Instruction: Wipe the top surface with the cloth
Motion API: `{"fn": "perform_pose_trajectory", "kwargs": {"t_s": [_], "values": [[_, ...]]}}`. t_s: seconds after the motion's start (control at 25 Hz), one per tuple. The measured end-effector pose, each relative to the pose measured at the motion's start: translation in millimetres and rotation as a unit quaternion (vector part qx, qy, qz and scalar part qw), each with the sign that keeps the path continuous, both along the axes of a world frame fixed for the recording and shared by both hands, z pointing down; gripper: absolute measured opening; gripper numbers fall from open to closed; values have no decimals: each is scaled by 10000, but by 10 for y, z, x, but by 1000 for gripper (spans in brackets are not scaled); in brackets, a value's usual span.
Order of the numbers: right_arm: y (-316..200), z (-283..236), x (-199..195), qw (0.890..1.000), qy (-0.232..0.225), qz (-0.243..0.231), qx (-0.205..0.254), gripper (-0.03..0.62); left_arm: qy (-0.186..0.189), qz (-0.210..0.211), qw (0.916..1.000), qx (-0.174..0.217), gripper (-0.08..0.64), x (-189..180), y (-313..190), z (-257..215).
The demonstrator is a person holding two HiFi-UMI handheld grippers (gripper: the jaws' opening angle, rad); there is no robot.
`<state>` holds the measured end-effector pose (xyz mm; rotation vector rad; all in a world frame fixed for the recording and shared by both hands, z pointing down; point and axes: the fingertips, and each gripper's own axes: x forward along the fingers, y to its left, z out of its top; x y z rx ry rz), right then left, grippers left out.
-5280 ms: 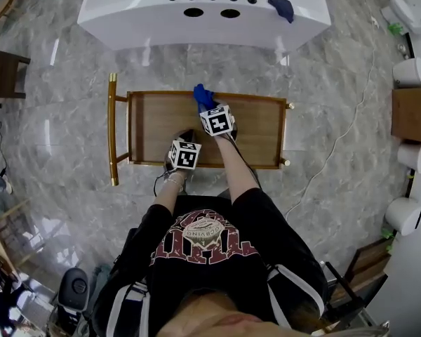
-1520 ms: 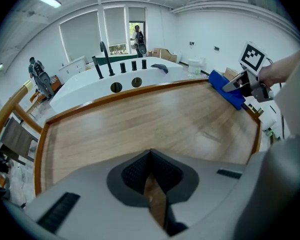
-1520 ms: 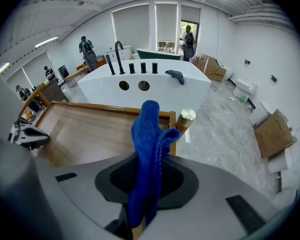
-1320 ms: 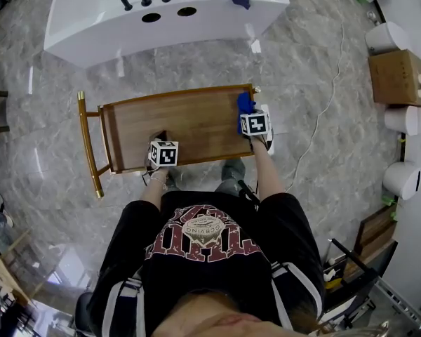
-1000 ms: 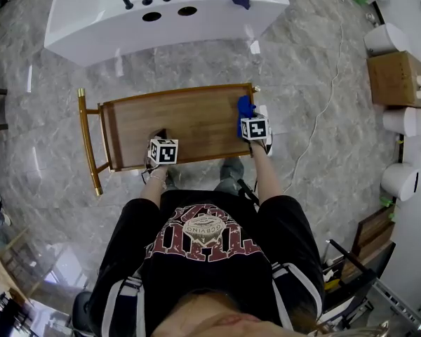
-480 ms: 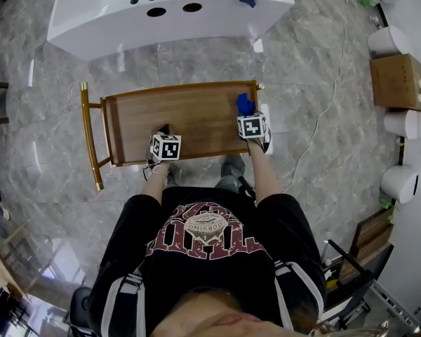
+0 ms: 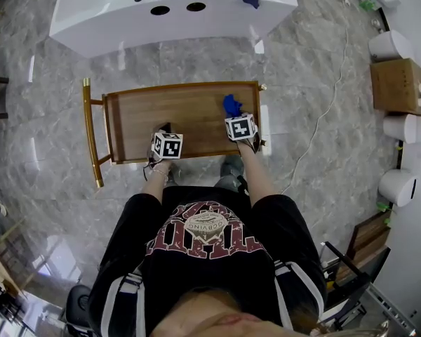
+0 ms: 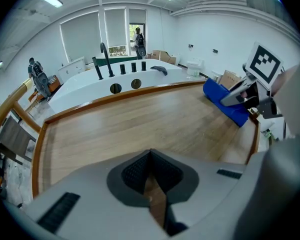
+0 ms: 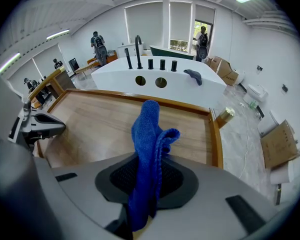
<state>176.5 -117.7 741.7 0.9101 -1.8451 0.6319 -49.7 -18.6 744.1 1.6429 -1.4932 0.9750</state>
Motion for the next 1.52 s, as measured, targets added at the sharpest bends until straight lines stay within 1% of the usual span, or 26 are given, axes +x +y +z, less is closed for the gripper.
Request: {"fn": "perform_pose_trajectory", "kwargs": {"t_s": [0.12,0.28,0.48,0.72,0.84,1.04,1.28,1.52], "values": [[8,-3,-84,9999,-34,-68,-100,87,-4,14,10000,7,49,-6,-22,-1],[1,-20,-182,9997,-12,-242,-64,87,9,46,10000,12,49,-6,-31,8],[65,-19,-311,9993,-18,-347,-131,87,14,10,10000,41,49,-7,-24,16],[150,-49,-539,9976,-45,-682,-77,87,37,31,10000,77,49,5,20,-14],[179,-38,-633,9967,-5,-805,-127,87,58,15,9999,90,49,-7,6,-3],[200,-20,-840,9964,-158,-815,-188,87,127,54,9999,100,49,-15,-48,23],[295,-14,-1110,9937,-220,-1071,-238,87,161,81,9998,105,49,-32,-27,29],[379,-13,-1340,9918,-281,-1211,-295,87,226,231,9995,13,49,-28,-18,39]]}}
